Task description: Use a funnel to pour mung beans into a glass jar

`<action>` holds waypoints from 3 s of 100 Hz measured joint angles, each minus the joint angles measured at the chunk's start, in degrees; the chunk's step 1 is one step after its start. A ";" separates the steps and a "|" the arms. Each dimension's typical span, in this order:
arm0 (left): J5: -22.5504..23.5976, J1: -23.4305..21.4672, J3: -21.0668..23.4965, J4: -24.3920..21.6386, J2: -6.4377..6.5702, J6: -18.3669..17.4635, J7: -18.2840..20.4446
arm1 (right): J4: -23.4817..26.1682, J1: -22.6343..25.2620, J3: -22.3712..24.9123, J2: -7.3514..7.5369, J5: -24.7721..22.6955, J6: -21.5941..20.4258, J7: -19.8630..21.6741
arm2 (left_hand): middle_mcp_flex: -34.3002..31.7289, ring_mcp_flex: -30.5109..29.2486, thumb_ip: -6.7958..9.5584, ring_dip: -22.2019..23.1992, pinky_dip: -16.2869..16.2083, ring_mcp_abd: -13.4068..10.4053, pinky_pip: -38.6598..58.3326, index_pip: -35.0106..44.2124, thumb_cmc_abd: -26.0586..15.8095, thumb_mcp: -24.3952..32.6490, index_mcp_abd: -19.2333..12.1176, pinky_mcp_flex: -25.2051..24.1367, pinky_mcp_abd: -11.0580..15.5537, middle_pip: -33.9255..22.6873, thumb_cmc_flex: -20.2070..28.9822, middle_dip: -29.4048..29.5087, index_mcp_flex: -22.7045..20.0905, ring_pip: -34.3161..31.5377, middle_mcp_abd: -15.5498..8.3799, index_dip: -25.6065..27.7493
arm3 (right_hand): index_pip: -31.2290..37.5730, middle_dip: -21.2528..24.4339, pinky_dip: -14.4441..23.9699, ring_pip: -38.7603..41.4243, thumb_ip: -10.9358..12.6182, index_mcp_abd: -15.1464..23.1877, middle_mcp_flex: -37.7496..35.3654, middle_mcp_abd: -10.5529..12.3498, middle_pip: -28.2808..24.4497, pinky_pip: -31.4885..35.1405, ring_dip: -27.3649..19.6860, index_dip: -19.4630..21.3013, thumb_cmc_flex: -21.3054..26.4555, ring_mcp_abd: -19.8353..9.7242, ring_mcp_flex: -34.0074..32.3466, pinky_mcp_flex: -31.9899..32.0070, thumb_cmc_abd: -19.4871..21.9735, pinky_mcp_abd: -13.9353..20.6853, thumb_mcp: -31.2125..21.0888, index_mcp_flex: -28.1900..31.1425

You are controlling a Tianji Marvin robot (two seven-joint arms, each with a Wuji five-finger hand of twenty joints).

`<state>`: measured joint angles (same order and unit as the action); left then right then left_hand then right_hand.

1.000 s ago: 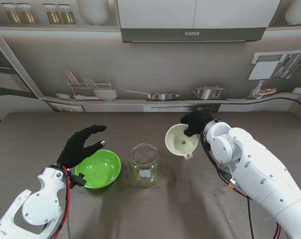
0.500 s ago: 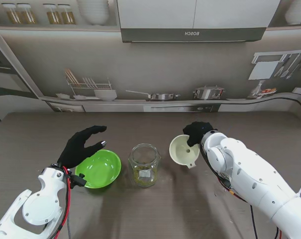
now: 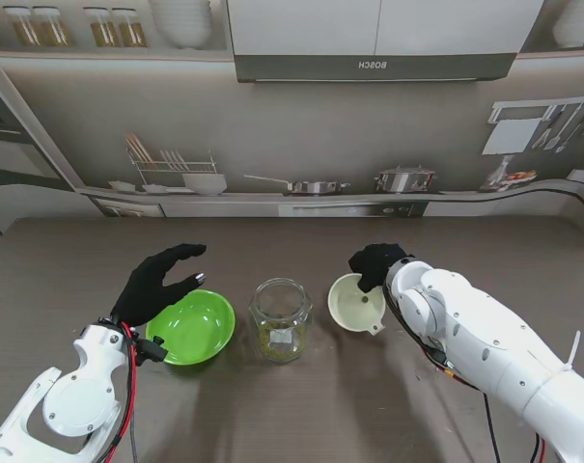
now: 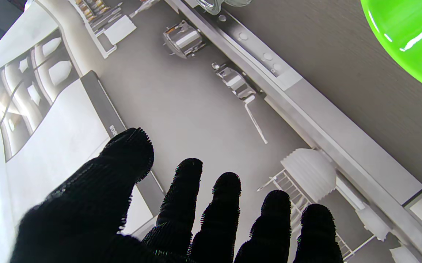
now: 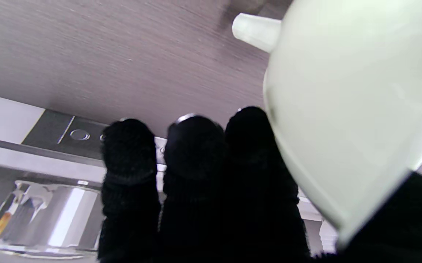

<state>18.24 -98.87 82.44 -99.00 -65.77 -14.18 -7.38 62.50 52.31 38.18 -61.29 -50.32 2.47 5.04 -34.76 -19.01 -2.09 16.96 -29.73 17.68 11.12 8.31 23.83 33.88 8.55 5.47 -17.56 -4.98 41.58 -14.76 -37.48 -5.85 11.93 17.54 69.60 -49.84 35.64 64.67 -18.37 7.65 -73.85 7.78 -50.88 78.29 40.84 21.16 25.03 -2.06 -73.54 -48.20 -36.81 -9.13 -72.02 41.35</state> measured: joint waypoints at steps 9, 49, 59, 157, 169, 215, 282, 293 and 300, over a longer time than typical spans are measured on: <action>-0.04 -0.04 0.03 -0.02 0.00 0.00 0.01 | 0.09 0.09 -0.03 0.05 0.01 -0.26 0.80 | 0.00 0.00 0.00 0.00 0.00 0.00 -0.01 0.00 0.00 0.00 0.01 0.00 0.00 0.00 0.00 0.00 0.00 0.00 0.00 0.00 | -0.03 0.00 0.00 -2.27 0.00 0.24 2.42 -0.07 0.21 -0.53 -0.96 -1.01 -0.89 0.00 0.00 0.74 0.00 0.01 0.00 -1.55; -0.18 -0.42 0.45 -0.19 -0.01 -0.01 0.05 | 3.25 0.99 -0.21 0.90 0.92 1.28 7.14 | 0.00 0.00 -0.01 0.00 0.00 0.00 -0.01 0.00 -0.01 -0.01 0.11 -0.04 0.01 0.00 0.00 0.00 -0.02 0.07 0.03 0.00 | -3.44 -0.10 0.00 -10.05 2.39 -1.03 10.63 -2.21 0.71 -2.82 -2.61 -1.67 -5.66 -0.05 0.00 3.64 -0.13 0.03 0.50 -4.37; -0.18 -0.48 0.56 -0.21 -0.01 -0.03 0.08 | 3.96 1.25 -0.20 1.08 0.77 1.93 8.79 | 0.00 0.00 -0.01 0.00 0.00 0.00 -0.02 0.00 -0.01 -0.01 0.12 -0.04 0.01 0.00 0.00 0.01 -0.02 0.07 0.03 0.00 | -6.45 0.52 0.00 -13.74 3.59 -1.29 13.85 -2.22 0.73 -4.05 -3.16 -1.74 -7.18 -0.05 0.10 4.99 1.21 0.03 0.62 -6.31; -0.40 -0.63 0.80 -0.27 0.03 -0.15 0.56 | 6.74 4.17 4.40 1.96 0.04 2.34 12.12 | -0.01 0.00 -0.01 0.00 0.01 0.00 -0.09 0.00 -0.01 -0.60 0.18 -0.06 0.03 0.00 0.00 0.01 -0.05 0.09 0.06 0.00 | -25.04 21.00 0.00 -43.47 11.79 -4.10 46.48 -7.37 13.82 -17.53 -16.73 6.11 -14.05 11.99 23.40 18.09 2.70 -5.22 15.08 -24.71; -0.40 -0.63 0.80 -0.27 0.03 -0.14 0.56 | 6.79 4.31 4.99 1.96 -0.15 1.98 12.14 | -0.01 0.00 -0.01 0.00 0.01 0.00 -0.12 0.00 -0.01 -0.60 0.18 -0.07 0.03 0.00 0.00 0.01 -0.05 0.09 0.05 0.00 | -26.72 23.37 0.00 -46.64 11.79 -4.18 48.97 -7.63 15.69 -19.44 -18.87 5.86 -14.05 13.03 26.72 20.04 2.70 -5.69 15.86 -26.72; -0.43 -0.59 0.80 -0.24 0.06 -0.13 0.76 | 11.34 8.03 13.66 2.33 -2.33 -4.33 14.99 | -0.01 0.00 -0.01 0.00 0.01 0.00 -0.60 0.00 -0.01 -0.61 0.18 -0.08 0.04 0.00 0.00 0.01 -0.05 0.09 0.06 0.00 | -30.91 27.41 -0.63 -50.77 11.79 -3.75 52.60 -7.88 19.61 -27.20 -22.50 4.44 -16.97 14.32 33.67 25.60 2.85 -8.38 21.31 -28.22; -0.64 -0.17 0.27 0.23 0.25 -0.25 1.74 | 30.54 26.23 40.45 3.21 -5.61 -5.81 25.31 | -0.01 0.00 -0.01 0.00 0.01 0.00 -0.61 0.00 -0.02 -0.72 0.18 -0.09 0.05 0.00 0.00 0.01 -0.05 0.10 0.07 0.00 | -30.60 26.28 0.65 -47.95 13.52 -1.75 48.10 -7.88 19.73 -26.60 -21.01 5.95 -17.36 13.42 29.88 22.60 4.98 -8.39 27.72 -24.49; -0.73 0.06 -0.12 0.35 0.37 -0.18 2.06 | 31.83 29.19 44.01 3.69 -6.15 -7.70 26.65 | -0.01 0.00 -0.01 0.00 0.01 0.00 -0.61 0.00 -0.02 -0.72 0.19 -0.10 0.06 0.00 0.00 0.01 -0.05 0.10 0.07 0.00 | -30.60 25.83 0.76 -47.06 13.54 -0.88 48.10 -7.89 19.74 -26.11 -20.21 5.98 -17.36 13.26 29.88 22.43 4.91 -8.39 27.71 -24.49; -0.80 0.14 -0.27 0.38 0.38 -0.17 2.20 | 32.43 30.93 45.75 3.96 -6.54 -8.45 27.11 | -0.01 0.00 -0.01 0.00 0.01 0.00 -0.61 -0.01 -0.02 -0.73 0.19 -0.11 0.06 0.00 0.00 0.01 -0.05 0.10 0.07 0.00 | -30.60 25.62 0.84 -46.84 14.07 -0.58 48.10 -7.89 19.74 -25.94 -19.77 6.01 -17.36 13.15 29.88 22.43 4.28 -8.39 27.67 -24.53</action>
<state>17.44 -98.73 82.17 -98.62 -65.39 -14.34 -5.17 94.93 83.25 83.94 -57.33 -56.86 -5.97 32.15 -34.76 -19.01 -2.10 16.96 -29.72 17.68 10.51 8.31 23.82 33.15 8.73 5.36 -17.50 -4.98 41.58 -14.75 -37.53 -5.75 12.00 17.54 39.00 -24.22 36.48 17.83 -4.30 7.06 -25.75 -0.11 -31.14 52.34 21.07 27.17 7.67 11.08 -43.66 -25.77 -32.53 -17.53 -44.35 16.83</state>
